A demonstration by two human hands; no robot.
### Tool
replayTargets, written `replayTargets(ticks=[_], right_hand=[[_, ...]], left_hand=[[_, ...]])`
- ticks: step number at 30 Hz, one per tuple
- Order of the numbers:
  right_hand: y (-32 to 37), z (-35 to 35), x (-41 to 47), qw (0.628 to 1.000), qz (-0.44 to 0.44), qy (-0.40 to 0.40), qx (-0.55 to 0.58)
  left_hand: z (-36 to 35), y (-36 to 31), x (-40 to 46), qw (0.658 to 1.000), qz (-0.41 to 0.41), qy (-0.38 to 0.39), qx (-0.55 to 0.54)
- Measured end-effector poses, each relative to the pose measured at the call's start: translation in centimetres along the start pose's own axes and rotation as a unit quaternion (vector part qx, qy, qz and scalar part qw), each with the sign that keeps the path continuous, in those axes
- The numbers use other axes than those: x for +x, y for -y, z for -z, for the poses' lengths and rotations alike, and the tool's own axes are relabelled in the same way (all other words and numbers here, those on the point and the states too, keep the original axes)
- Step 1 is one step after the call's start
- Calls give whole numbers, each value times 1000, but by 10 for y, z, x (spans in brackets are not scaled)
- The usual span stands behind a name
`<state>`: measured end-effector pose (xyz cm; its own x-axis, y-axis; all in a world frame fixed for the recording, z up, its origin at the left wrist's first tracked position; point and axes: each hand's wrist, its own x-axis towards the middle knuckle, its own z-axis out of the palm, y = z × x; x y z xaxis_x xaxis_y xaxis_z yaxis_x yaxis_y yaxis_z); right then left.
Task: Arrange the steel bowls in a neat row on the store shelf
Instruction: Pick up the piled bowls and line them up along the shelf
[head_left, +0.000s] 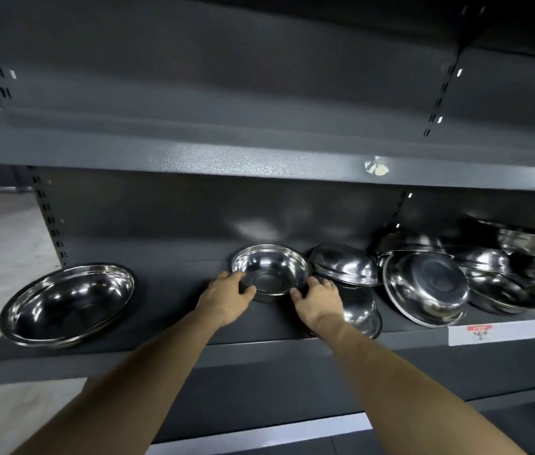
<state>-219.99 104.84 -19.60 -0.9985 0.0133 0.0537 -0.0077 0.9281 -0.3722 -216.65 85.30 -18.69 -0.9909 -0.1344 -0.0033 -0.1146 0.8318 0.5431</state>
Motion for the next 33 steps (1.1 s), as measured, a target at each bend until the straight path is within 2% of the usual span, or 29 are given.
replayTargets(ticks=[20, 26, 33], right_hand=[[20, -15, 46, 996, -27, 26, -82], [26, -21, 54, 993, -63, 7, -97], [27, -23, 60, 994, -38, 5, -99]], left_hand=[[0, 18, 73, 1000, -14, 20, -1], [-1, 30, 78, 1000, -7, 27, -4], [8, 32, 67, 1000, 24, 3, -4]])
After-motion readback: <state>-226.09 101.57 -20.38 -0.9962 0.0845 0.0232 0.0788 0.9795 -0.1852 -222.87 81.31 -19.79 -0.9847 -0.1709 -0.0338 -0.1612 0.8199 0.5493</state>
